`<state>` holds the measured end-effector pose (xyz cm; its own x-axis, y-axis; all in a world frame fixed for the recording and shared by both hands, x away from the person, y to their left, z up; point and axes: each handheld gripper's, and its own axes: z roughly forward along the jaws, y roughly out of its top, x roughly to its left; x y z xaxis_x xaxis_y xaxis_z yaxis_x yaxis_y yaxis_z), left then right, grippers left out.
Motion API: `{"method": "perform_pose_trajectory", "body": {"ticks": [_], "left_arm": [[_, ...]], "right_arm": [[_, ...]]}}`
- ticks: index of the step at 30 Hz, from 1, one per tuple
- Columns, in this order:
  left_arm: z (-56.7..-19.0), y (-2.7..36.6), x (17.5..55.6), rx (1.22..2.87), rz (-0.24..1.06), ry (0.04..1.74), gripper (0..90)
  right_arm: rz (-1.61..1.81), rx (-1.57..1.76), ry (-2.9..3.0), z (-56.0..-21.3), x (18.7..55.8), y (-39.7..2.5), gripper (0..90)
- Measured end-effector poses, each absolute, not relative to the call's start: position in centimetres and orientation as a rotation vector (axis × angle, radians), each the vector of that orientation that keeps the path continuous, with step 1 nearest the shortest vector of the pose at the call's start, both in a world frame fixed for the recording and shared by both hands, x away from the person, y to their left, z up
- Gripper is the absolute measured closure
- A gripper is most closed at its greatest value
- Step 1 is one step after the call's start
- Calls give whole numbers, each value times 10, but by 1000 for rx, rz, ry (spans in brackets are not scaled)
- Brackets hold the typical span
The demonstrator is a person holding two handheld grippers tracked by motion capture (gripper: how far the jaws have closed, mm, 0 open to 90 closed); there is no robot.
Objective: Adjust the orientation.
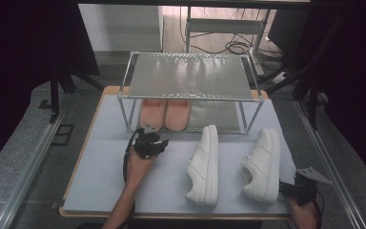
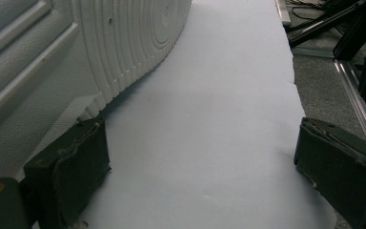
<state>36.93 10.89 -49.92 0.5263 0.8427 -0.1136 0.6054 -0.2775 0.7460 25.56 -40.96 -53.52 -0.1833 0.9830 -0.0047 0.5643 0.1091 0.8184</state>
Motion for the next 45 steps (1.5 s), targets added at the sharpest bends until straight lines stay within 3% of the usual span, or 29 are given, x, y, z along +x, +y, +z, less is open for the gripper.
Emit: {"method": "perform_pose_trajectory", "body": {"ticks": [22,45], "left_arm": [[-496,157,317,2033,391,1197,134],[-523,196,276,2076,477,1294,115]], "right_arm": [[939,1507,1816,-535,256,-409,44],[940,1511,1816,-535,255,-410,46]]}}
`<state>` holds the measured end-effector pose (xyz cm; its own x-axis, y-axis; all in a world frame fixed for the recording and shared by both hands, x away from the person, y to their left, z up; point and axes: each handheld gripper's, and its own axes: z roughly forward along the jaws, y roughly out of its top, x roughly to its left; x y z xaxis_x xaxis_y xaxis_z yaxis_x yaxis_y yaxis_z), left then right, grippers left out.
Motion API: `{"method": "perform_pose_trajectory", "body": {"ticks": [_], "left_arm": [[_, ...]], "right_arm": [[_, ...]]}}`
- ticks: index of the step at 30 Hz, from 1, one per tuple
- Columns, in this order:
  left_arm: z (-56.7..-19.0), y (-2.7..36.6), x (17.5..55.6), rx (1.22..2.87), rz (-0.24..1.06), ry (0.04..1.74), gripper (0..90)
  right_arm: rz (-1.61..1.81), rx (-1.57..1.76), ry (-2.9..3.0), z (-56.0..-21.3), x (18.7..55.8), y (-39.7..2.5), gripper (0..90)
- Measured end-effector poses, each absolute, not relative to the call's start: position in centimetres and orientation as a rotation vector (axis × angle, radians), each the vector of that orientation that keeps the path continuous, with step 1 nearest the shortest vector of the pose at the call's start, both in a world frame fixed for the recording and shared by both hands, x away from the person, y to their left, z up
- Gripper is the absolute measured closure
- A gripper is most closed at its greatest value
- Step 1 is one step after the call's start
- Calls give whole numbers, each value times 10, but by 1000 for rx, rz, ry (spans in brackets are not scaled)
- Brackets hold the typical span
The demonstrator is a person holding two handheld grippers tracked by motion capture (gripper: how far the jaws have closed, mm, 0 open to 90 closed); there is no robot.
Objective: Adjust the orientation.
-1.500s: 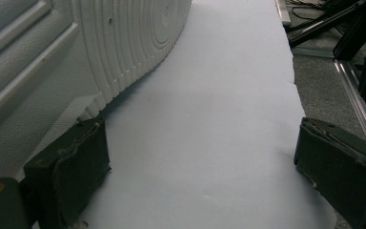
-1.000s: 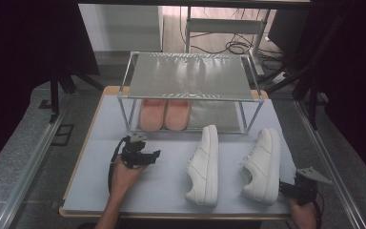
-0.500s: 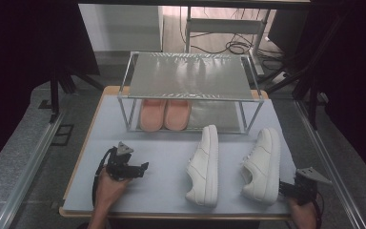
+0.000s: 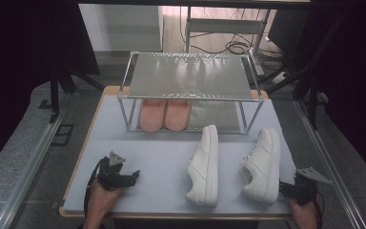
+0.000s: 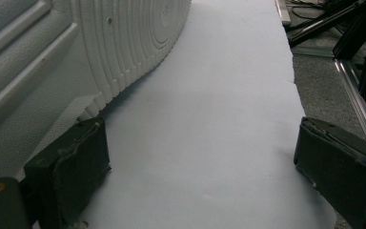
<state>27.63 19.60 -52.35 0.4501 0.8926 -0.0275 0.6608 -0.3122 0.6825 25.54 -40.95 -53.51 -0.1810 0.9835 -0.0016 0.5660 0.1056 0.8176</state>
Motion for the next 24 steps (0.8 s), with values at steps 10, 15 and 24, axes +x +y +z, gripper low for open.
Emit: {"method": "perform_pose_trajectory", "body": {"ticks": [10,15,24], "left_arm": [[-524,196,275,2068,487,1289,119],[-524,196,275,2066,487,1291,123],[-525,196,275,2064,489,1291,125]], "right_arm": [[940,1512,1816,-535,256,-410,45],[921,1531,1838,-531,258,-411,76],[890,1526,1907,-515,257,-417,136]]}}
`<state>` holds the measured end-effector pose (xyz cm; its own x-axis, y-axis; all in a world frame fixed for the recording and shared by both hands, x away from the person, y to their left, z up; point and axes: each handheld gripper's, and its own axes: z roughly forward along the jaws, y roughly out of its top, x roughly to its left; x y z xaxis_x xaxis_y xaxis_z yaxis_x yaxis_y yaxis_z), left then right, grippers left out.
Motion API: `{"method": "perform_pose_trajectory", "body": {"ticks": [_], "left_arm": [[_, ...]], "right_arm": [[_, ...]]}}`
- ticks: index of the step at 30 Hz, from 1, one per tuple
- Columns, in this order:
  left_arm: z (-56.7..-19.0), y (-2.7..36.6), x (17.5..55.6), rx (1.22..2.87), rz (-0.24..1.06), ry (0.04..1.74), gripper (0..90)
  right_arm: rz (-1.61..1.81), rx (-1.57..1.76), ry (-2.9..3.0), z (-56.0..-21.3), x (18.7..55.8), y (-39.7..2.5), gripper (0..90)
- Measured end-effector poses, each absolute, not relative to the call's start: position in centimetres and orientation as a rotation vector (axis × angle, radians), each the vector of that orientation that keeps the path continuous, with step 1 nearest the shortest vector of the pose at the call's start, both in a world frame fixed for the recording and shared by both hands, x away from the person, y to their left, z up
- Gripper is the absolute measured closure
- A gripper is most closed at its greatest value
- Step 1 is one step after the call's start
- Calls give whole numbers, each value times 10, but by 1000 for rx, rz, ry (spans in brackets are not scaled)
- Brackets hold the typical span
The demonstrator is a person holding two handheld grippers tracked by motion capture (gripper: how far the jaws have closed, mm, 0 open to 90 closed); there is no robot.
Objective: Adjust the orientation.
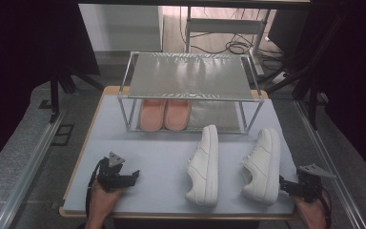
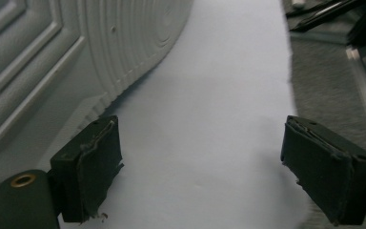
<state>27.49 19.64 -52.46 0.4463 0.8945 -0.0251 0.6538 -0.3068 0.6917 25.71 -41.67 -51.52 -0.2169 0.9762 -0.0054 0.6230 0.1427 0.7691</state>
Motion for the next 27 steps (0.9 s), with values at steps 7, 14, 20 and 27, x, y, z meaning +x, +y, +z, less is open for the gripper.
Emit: {"method": "perform_pose_trajectory", "body": {"ticks": [7,14,20,27], "left_arm": [[-525,196,275,2064,489,1291,126],[-525,197,275,2063,490,1292,127],[-525,197,275,2062,490,1292,128],[-525,197,275,2062,490,1292,129]], "right_arm": [[862,1502,1973,-501,255,-421,71],[863,1519,1987,-485,251,-418,207],[927,1509,1999,-472,247,-420,426],[952,1494,2036,-459,244,-416,671]]}}
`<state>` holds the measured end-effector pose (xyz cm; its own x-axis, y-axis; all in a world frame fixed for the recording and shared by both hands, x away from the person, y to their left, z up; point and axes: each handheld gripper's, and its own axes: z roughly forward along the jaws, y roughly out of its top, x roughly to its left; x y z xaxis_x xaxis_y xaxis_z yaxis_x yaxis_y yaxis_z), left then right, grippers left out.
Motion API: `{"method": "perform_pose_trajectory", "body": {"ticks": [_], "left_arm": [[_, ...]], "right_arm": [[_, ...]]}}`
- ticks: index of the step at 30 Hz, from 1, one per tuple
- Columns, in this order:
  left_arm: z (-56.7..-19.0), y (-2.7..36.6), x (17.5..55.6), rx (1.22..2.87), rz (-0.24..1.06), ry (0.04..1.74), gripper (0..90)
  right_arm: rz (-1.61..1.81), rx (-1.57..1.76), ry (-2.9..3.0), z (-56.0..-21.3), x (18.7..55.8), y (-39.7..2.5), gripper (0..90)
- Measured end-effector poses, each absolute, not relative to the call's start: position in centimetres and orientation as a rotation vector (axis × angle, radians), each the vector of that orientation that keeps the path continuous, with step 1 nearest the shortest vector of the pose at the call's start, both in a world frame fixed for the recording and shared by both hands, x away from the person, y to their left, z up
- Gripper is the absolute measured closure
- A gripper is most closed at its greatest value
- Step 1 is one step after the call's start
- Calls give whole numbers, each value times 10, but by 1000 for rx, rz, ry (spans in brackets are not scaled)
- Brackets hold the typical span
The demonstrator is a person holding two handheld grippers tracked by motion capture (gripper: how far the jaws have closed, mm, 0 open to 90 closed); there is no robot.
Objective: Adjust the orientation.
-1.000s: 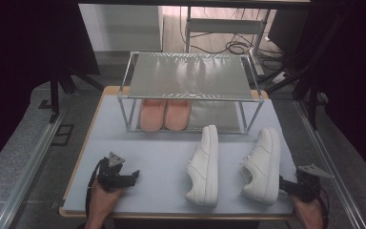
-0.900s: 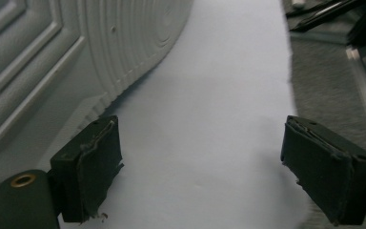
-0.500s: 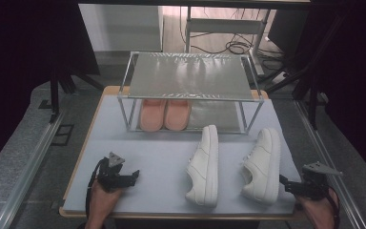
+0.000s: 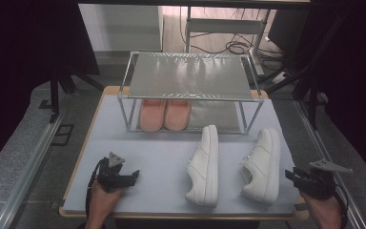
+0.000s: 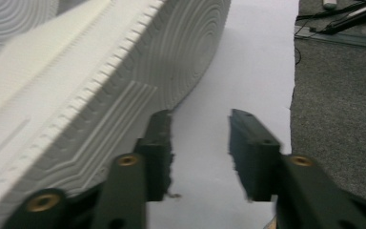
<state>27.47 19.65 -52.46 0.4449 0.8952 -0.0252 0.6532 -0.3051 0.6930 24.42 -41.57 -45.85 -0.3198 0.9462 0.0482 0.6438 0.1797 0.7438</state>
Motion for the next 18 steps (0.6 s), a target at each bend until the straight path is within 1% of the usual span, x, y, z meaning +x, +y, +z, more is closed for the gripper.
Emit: {"method": "perform_pose_trajectory", "body": {"ticks": [6,12,18], "left_arm": [[-525,197,275,2062,491,1292,129],[-525,196,275,2057,491,1294,129],[-525,196,275,2057,491,1294,130]], "right_arm": [[967,1456,2096,-444,242,-409,893],[1022,1385,2130,-426,244,-393,898],[1042,1323,2161,-422,252,-376,897]]}}
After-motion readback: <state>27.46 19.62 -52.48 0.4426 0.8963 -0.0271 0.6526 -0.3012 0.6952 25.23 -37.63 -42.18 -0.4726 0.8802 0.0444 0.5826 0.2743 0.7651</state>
